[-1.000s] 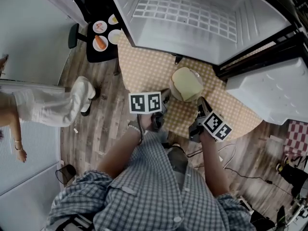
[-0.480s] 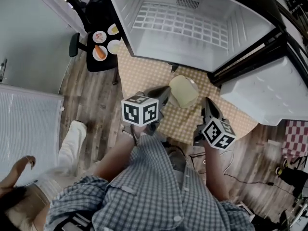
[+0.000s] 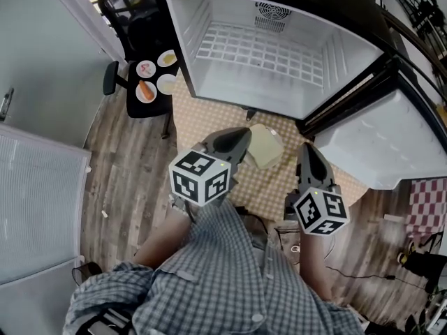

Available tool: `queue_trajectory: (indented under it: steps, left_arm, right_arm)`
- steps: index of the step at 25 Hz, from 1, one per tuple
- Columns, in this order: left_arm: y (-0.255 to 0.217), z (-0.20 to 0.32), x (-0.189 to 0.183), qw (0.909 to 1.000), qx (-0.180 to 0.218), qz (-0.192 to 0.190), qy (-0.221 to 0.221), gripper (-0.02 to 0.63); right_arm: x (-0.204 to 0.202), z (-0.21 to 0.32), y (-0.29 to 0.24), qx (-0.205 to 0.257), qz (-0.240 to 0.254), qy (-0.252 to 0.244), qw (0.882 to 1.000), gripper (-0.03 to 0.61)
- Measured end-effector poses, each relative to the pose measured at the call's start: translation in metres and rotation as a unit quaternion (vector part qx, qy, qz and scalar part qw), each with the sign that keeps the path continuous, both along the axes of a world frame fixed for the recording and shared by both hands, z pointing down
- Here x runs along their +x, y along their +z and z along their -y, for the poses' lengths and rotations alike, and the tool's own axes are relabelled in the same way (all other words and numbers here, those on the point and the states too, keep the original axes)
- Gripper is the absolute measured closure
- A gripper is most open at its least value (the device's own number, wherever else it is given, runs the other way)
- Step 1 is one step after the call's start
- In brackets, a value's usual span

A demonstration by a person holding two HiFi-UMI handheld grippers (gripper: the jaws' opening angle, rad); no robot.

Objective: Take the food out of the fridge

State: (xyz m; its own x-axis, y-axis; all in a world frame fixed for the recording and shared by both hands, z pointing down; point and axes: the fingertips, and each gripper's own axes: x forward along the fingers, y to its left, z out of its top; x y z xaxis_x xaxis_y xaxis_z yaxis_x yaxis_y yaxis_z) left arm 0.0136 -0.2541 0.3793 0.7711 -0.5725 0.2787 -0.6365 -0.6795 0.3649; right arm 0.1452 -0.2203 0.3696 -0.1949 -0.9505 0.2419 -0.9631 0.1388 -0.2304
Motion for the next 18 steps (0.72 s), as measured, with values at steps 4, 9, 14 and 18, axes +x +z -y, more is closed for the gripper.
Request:
queue_trajectory:
  steps: [4,9,14,18]
  left_arm:
    - [-0.025,-0.002,-0.004,0.9995,0.028,-0.011,-0.008,0.607]
    - [-0.048,-0.004,-0.008,0.9974,0.071,0.004,-0.016,0.607]
    - [-0.058,-0.007,-0.008,0.9965,0.082,-0.007,-0.015,0.607]
    - [-0.060,-0.009,-0.006,0.9963,0.083,-0.011,-0.016,0.607]
  right_arm:
    - [-0.001,-0.004,-0.028,0.032,-0.020,-0.002,0.999,0.569]
    - [-0.003,-0.010,-0.051,0.059,-0.016,-0.004,0.998,0.569]
    - [-0.001,-0.014,-0.062,0.074,-0.017,-0.002,0.997,0.569]
    - [-0.001,-0.015,-0.063,0.074,-0.013,-0.001,0.997,0.569]
